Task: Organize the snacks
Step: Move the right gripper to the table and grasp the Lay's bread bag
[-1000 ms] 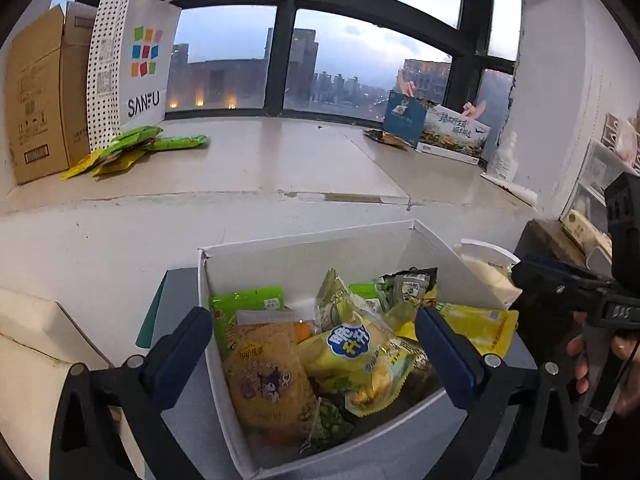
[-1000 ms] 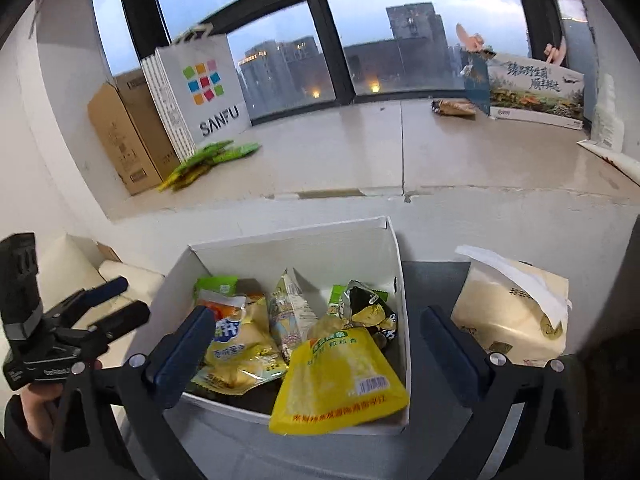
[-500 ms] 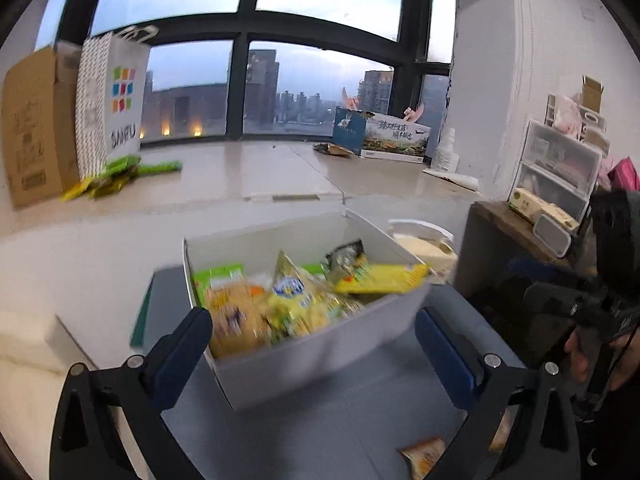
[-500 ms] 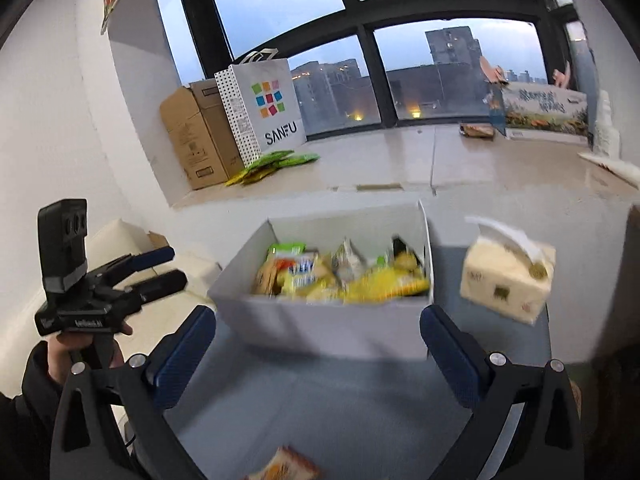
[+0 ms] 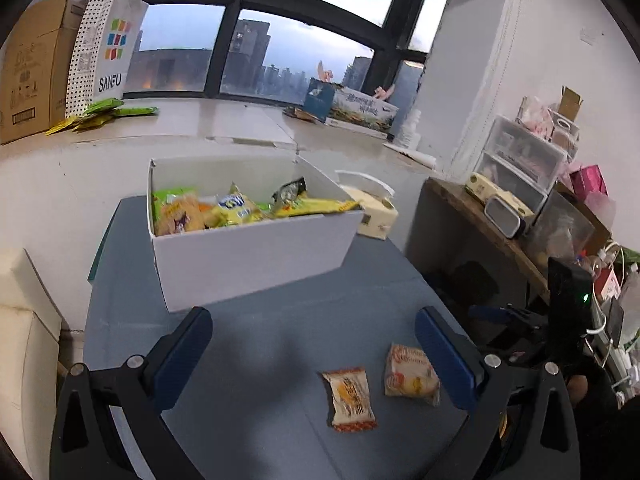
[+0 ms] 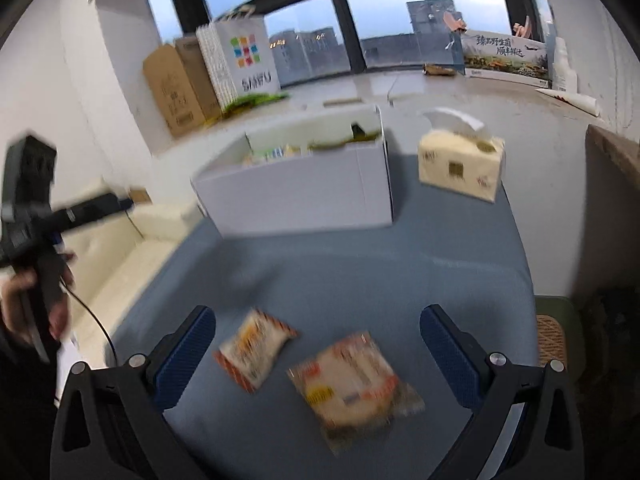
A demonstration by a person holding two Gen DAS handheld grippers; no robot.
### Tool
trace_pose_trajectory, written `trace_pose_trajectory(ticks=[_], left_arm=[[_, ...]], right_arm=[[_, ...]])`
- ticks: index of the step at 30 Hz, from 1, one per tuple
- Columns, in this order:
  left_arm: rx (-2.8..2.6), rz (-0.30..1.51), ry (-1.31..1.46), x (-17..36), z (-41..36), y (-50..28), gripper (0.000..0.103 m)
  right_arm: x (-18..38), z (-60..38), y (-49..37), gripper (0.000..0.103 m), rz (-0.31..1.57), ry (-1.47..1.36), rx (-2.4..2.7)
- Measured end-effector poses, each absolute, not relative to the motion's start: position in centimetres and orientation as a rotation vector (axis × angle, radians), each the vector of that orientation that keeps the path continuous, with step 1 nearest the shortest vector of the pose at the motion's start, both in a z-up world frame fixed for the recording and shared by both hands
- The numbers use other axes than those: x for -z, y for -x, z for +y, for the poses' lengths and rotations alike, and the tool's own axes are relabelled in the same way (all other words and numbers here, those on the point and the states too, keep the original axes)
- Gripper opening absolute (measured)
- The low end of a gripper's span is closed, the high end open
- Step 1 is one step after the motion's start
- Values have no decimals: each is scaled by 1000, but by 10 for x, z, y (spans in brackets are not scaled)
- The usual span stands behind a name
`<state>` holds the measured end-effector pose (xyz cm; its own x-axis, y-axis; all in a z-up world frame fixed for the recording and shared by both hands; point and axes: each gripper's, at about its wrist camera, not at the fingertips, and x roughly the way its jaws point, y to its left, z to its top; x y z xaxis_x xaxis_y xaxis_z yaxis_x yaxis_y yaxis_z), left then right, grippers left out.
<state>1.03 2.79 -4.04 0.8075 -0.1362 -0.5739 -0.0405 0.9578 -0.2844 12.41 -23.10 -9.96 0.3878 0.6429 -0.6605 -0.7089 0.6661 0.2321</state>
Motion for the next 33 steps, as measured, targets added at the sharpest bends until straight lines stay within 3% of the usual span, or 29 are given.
trace_pose_trajectory(ticks=[12, 32, 33], left_arm=[[59, 674, 286, 53, 20, -5, 103], [60, 709, 285, 63, 17, -9, 103], [58, 712, 286, 63, 17, -9, 103]], right_arm=[[177, -195, -103, 103, 897, 408, -852], [195, -205, -125, 103, 953, 413, -748], [194, -206, -124, 99, 948, 408, -747]])
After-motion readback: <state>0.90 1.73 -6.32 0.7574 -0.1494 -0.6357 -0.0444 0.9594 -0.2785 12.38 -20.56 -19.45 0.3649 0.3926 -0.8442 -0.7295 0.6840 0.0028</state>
